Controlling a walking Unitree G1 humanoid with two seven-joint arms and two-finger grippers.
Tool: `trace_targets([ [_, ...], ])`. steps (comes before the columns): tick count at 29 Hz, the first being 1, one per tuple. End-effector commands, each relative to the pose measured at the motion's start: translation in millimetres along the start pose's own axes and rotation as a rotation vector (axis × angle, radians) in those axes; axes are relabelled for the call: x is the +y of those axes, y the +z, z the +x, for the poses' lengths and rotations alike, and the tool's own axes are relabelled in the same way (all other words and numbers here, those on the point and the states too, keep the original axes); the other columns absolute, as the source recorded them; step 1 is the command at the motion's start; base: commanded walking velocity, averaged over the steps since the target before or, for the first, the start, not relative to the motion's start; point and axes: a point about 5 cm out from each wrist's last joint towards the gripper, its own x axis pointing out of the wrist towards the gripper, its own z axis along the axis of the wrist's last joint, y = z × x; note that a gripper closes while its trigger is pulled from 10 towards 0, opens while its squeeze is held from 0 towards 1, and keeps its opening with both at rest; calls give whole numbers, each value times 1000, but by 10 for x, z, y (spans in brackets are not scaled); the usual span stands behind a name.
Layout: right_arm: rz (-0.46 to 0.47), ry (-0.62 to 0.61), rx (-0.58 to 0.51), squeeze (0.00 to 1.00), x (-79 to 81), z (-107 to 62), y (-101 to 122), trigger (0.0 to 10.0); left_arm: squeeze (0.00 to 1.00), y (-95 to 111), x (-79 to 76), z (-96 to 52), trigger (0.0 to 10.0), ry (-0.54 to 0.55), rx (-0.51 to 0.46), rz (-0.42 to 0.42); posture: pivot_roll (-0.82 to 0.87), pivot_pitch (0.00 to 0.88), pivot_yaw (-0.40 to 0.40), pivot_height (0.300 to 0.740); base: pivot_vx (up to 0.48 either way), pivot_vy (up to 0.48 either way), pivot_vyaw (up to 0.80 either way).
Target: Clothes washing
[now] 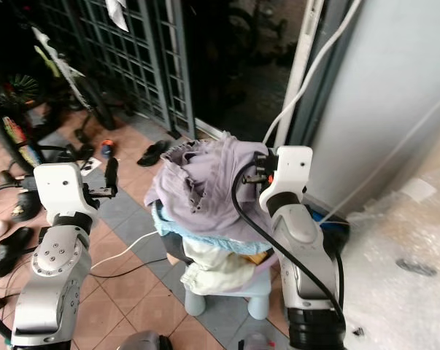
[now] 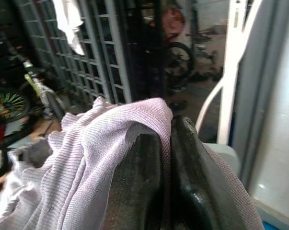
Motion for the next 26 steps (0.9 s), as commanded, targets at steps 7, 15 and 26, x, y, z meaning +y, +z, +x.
trace_targets([
  [7,19,6,-11,0,42,59,15,10000,0,-42,4,25,10000,20,29,29,5,0,47,740,-41,0,-69],
  [15,7,-13,-10,0,-34,68,20,10000,0,-90,-31,-4,10000,32,60,8,-1,0,38,740,-406,0,0],
  [26,24,-28,1,0,-13,64,4,10000,0,-91,-28,17,10000,38,61,-7,-11,0,36,740,-230,0,-41],
])
